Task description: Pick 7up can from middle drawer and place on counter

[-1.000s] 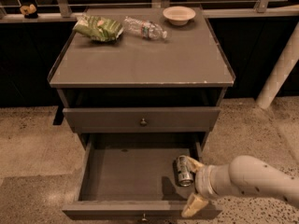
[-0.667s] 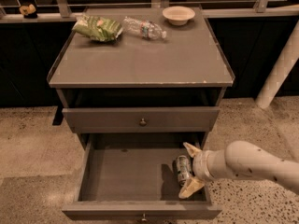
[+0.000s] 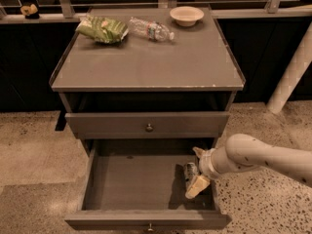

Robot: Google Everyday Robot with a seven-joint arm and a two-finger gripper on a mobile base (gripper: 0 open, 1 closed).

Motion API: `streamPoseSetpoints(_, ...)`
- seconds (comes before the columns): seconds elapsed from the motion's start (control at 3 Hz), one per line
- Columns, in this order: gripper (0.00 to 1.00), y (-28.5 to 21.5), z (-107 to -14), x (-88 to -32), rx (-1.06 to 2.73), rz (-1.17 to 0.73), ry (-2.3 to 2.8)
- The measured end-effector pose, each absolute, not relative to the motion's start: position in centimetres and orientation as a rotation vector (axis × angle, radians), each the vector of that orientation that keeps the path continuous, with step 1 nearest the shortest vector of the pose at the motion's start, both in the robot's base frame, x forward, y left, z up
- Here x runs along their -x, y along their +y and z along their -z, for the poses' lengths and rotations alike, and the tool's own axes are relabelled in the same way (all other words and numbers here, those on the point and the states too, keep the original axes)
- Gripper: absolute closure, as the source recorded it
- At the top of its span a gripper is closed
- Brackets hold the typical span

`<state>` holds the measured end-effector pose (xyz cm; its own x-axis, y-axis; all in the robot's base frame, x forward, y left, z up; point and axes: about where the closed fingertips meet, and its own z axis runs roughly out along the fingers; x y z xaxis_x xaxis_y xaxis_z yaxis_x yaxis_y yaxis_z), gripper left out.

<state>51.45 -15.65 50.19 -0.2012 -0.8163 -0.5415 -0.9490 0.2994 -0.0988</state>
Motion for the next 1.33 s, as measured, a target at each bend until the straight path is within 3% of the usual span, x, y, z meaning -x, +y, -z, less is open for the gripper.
streamPoseSetpoints(0.67,0.0,-15.7,-47.6,-51.3,1.57,-0.362,2.199)
streamPoseSetpoints(1.33,0.0,-16.3,-43.3,-55.1,1.557,-0.313,2.177)
